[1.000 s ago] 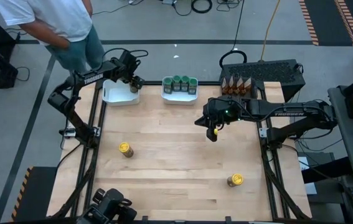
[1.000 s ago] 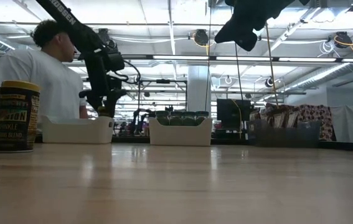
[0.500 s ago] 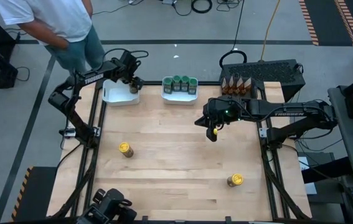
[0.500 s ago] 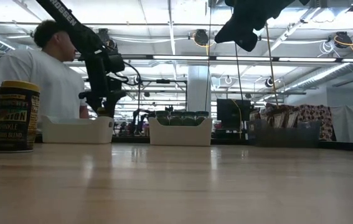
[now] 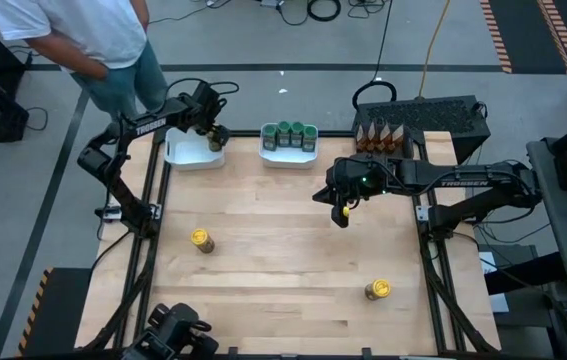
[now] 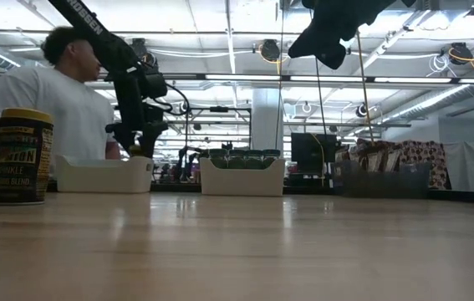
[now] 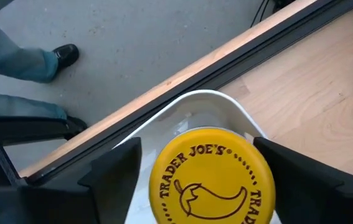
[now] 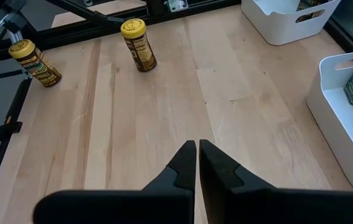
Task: Sort spices by type
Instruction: Put the top right yellow seasoning bottle into the left white bin, then put the top left yellow seasoning bottle into the left white bin
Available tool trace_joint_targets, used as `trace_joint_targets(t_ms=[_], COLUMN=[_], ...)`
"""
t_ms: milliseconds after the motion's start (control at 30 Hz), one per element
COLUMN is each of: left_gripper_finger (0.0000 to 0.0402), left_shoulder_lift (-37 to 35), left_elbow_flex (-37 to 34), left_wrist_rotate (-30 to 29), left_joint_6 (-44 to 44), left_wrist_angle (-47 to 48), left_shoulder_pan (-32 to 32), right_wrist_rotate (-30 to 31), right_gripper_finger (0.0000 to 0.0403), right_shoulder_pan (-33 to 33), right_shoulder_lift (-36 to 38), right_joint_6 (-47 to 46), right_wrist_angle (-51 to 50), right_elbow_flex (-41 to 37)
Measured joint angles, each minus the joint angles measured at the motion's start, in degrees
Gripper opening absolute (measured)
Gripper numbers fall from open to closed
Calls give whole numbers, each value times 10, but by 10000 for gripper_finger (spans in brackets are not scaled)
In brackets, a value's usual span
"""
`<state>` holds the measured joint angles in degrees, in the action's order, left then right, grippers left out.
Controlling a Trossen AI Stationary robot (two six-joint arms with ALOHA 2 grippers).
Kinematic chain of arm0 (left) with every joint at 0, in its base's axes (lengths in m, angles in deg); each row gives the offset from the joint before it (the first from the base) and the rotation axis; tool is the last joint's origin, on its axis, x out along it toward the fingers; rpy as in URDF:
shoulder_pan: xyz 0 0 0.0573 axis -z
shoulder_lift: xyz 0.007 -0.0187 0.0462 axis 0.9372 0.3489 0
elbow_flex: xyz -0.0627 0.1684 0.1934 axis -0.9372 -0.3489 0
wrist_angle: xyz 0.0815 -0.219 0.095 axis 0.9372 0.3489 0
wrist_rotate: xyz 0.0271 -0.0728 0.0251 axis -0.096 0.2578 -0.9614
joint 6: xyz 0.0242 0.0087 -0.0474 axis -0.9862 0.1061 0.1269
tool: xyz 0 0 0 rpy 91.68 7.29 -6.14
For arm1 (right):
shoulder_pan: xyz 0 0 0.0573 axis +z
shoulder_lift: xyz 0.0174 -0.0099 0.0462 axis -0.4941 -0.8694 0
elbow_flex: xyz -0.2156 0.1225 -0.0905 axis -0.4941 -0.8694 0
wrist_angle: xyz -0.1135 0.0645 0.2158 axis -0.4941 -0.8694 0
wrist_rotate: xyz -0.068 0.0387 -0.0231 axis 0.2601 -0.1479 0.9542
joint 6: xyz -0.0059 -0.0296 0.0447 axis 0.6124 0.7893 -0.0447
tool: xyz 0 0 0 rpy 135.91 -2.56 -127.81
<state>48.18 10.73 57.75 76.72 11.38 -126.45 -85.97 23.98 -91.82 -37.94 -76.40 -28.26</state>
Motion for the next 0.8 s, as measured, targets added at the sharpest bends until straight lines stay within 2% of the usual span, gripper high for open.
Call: trace_joint_targets(t_ms=[200, 533, 667, 800], left_gripper_finger=[343, 345, 345, 345], left_shoulder_lift=[-3, -38, -71, -123], left_elbow_flex=[0, 30, 44, 50], left_wrist_rotate=[0, -13, -13, 44], left_joint_6=[-1, -16, -16, -11], left_wrist_angle=[3, 17, 52, 115], left_shoulder_pan=[0, 0, 0, 7], right_wrist_rotate=[0, 0, 0, 0], right_gripper_finger=[0, 0, 0, 0], right_shoulder_pan=[0, 0, 0, 0], right_shoulder_lift=[0, 0, 0, 0], right_joint_6=[1, 2, 2, 14], right_wrist_angle=[0, 0, 0, 0], right_elbow_flex=[0, 0, 0, 0])
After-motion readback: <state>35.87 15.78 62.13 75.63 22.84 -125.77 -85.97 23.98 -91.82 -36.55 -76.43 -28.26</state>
